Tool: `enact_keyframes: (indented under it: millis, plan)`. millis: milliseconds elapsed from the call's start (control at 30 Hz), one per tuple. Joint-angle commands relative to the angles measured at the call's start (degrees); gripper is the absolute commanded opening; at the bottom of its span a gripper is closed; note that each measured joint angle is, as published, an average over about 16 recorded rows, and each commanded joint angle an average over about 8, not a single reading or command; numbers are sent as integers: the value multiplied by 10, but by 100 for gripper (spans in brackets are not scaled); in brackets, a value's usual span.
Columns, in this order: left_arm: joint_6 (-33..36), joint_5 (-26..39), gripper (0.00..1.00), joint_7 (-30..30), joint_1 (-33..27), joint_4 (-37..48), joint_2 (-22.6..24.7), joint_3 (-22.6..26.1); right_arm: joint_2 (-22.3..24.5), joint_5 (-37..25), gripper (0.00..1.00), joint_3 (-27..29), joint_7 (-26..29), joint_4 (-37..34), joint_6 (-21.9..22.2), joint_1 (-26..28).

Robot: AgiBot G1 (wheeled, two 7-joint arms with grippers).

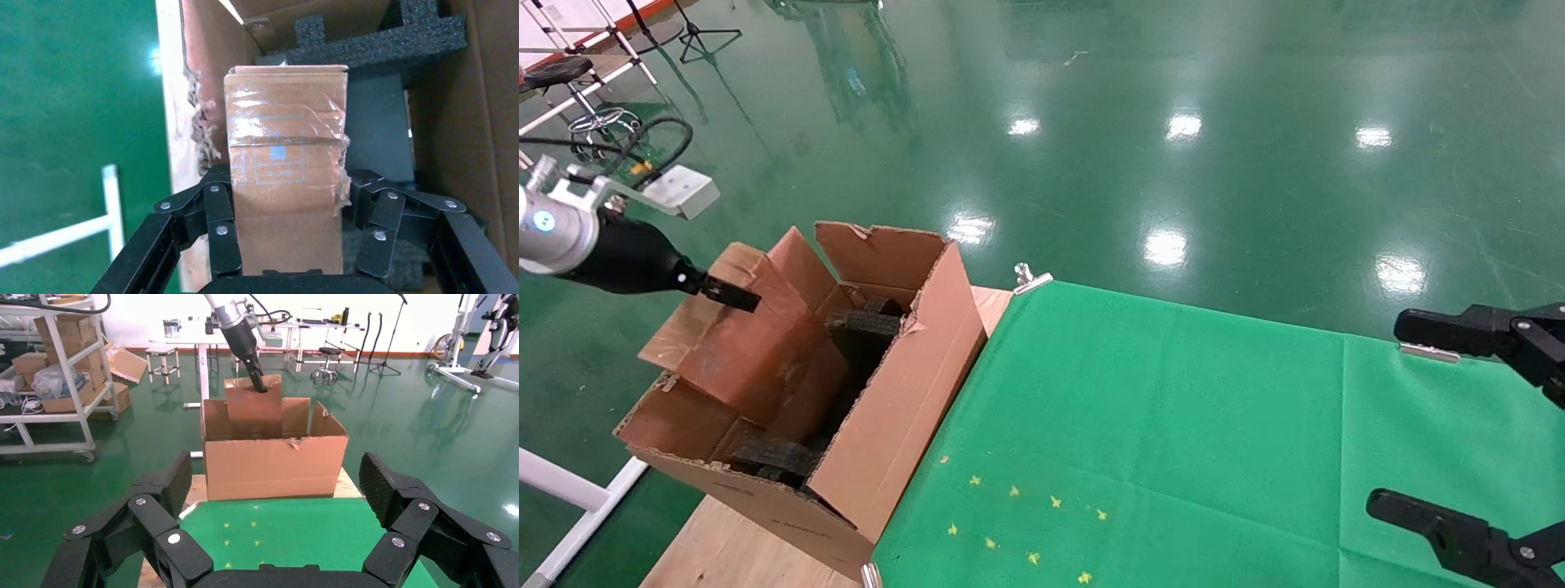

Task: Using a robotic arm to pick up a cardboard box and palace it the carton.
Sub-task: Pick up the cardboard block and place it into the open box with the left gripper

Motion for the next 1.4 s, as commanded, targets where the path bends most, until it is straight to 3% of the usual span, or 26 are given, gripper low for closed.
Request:
enact_keyframes:
  millis: [33,400,800,1200,1233,1400]
  plan:
    - [-15,-6,0,19,8,33,4,-2,0,0,100,0,0,0,0,0]
    - [-111,-21,0,87,55,171,63,-11,0,0,100,0,0,0,0,0]
    - [-240,-46,0,105,125,240,103,-28,0,0,100,0,0,0,0,0]
    - [-228,-87,0,110,166,255,114,-55,0,0,100,0,0,0,0,0]
    - [-224,-90,3,110,169,256,114,-58,0,0,100,0,0,0,0,0]
    - [-219,-102,66,114,182,260,113,-66,0,0,100,0,0,0,0,0]
